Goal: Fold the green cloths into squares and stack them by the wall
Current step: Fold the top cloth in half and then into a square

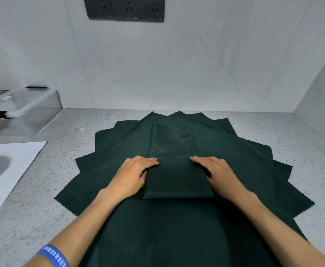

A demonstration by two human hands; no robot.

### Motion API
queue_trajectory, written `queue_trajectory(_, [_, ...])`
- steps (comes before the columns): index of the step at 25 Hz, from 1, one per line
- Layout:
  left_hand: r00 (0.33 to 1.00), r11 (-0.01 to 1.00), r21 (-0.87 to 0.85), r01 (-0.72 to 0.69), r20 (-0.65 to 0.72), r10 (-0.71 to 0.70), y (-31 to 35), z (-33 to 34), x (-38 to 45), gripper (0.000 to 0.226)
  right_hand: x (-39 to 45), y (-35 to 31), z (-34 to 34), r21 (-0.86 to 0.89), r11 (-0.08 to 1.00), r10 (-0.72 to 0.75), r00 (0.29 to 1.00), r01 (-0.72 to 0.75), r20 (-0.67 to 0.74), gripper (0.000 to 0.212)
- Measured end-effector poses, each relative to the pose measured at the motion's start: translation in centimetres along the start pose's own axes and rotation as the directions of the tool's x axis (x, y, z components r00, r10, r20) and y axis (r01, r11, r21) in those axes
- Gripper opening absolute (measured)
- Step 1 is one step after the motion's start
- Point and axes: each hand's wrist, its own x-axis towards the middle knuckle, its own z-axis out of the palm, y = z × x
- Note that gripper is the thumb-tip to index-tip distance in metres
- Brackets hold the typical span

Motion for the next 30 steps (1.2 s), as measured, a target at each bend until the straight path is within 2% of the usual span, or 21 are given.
queue_trajectory(1, [0.999,1.0,-0.009,0.011,-0.032,-0.011,0.3,0.1,0.2,0.046,0.1,-0.3,0.1,-0.004,1.0,-0.016,0.998,0.016,-0.053,0.037])
queue_trajectory(3, [0.998,0.999,-0.036,0.036,-0.054,-0.038,1.0,-0.3,0.2,0.048,0.0,-0.3,0.0,0.007,0.999,-0.036,0.997,0.037,-0.069,0.04])
queue_trajectory(6, [0.998,0.998,-0.036,0.056,0.024,-0.055,2.6,-1.8,-1.9,0.046,-2.0,-1.0,-1.5,0.088,0.996,0.002,1.0,-0.003,0.014,0.043])
queue_trajectory(9, [0.997,1.0,-0.027,-0.005,0.074,0.007,4.9,-3.0,-5.8,0.042,-6.5,-2.8,-2.9,0.179,0.98,0.069,0.993,-0.086,0.1,0.044])
queue_trajectory(12, [0.997,0.999,-0.042,-0.024,0.075,0.027,6.9,-3.3,-9.6,0.038,-9.8,-4.9,-4.4,0.264,0.963,0.01,0.989,-0.049,0.147,0.046])
queue_trajectory(13, [0.996,0.995,-0.088,0.036,0.081,-0.029,7.4,-3.4,-10.3,0.036,-9.7,-5.7,-5.0,0.318,0.947,-0.011,0.985,-0.045,0.172,0.04])
queue_trajectory(14, [0.991,0.982,-0.156,0.108,0.095,-0.094,7.1,-2.9,-10.6,0.036,-9.1,-6.6,-5.6,0.407,0.908,0.005,0.974,-0.099,0.226,0.033])
queue_trajectory(16, [0.961,0.91,-0.31,0.274,0.109,-0.252,7.1,-2.4,-9.4,0.034,-7.0,-7.7,-6.5,0.551,0.765,0.132,0.918,-0.334,0.373,0.02])
queue_trajectory(18, [0.882,0.806,-0.365,0.465,0.112,-0.458,7.8,-2.5,-7.2,0.009,-5.1,-8.0,-6.5,0.491,0.621,0.358,0.778,-0.611,0.516,0.03])
queue_trajectory(19, [0.826,0.76,-0.338,0.554,0.111,-0.553,8.5,-2.7,-6.4,0.017,-4.5,-7.9,-6.3,0.42,0.555,0.466,0.687,-0.718,0.557,0.037])
queue_trajectory(20, [0.775,0.713,-0.325,0.621,0.114,-0.622,9.0,-2.7,-5.9,0.019,-4.2,-7.7,-6.0,0.376,0.509,0.54,0.627,-0.775,0.562,0.041])
queue_trajectory(22, [0.747,0.655,-0.387,0.648,0.158,-0.646,9.5,-2.7,-6.1,0.023,-4.3,-7.6,-5.4,0.377,0.469,0.612,0.602,-0.799,0.513,0.041])
queue_trajectory(23, [0.753,0.637,-0.433,0.638,0.178,-0.633,9.5,-2.8,-6.4,0.031,-4.5,-7.7,-5.2,0.405,0.449,0.63,0.604,-0.796,0.488,0.038])
queue_trajectory(25, [0.789,0.65,-0.479,0.59,0.169,-0.591,9.2,-2.7,-7.2,0.029,-4.8,-7.9,-5.1,0.464,0.422,0.66,0.615,-0.779,0.432,0.032])
queue_trajectory(27, [0.812,0.687,-0.473,0.551,0.115,-0.572,9.0,-2.7,-7.5,0.018,-5.0,-8.1,-4.8,0.465,0.471,0.665,0.648,-0.75,0.371,0.027])
queue_trajectory(30, [0.833,0.739,-0.437,0.512,0.043,-0.552,9.1,-2.7,-7.6,0.015,-4.7,-8.5,-4.2,0.341,0.598,0.667,0.686,-0.726,0.291,0.025])
